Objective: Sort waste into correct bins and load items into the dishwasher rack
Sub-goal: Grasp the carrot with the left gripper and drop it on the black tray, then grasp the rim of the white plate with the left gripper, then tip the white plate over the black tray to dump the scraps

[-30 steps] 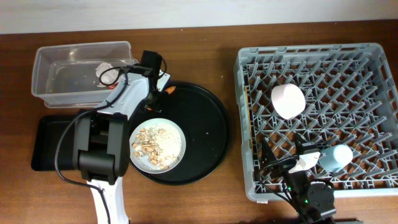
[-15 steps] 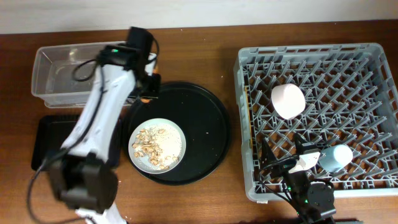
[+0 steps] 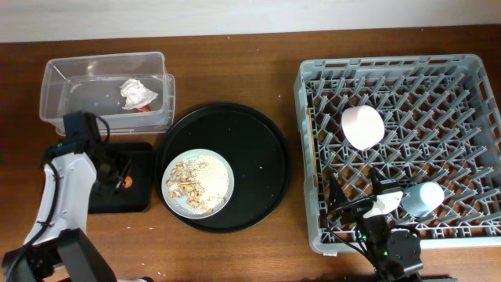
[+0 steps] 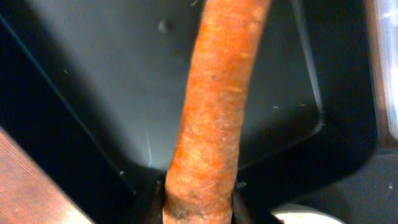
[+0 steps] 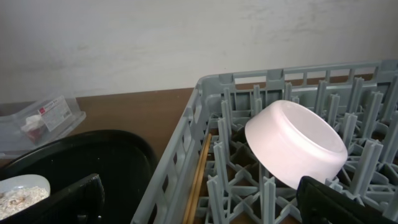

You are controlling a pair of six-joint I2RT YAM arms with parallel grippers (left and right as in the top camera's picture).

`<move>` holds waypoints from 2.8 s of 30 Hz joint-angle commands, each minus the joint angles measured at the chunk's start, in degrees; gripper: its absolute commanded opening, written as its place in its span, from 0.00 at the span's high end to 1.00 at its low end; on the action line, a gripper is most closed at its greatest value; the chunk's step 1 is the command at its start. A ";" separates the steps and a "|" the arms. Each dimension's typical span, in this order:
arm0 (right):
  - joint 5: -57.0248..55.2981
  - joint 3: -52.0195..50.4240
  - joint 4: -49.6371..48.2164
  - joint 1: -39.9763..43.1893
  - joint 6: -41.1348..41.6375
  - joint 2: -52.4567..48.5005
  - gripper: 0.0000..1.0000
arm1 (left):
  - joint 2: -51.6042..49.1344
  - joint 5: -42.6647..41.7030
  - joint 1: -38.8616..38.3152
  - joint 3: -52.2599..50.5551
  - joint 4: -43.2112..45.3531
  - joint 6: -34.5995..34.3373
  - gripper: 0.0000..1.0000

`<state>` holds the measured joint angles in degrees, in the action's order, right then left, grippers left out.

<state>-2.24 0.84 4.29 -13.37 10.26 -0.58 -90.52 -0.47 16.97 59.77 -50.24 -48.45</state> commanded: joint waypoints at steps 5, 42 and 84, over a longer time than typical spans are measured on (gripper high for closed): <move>0.13 -0.52 0.13 0.26 -0.39 0.37 0.02 | 3.10 -18.62 0.96 -0.66 1.60 3.56 0.41; 0.13 -0.52 0.13 0.26 -0.39 0.37 0.02 | -14.27 17.64 -56.28 17.70 -10.62 35.01 0.99; 0.13 -0.52 0.13 0.26 -0.39 0.37 0.02 | 3.28 -56.57 18.95 17.16 -19.61 58.77 1.00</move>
<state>-2.24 0.84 4.27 -13.37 10.26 -0.58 -90.39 -46.87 31.05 81.56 -70.15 3.77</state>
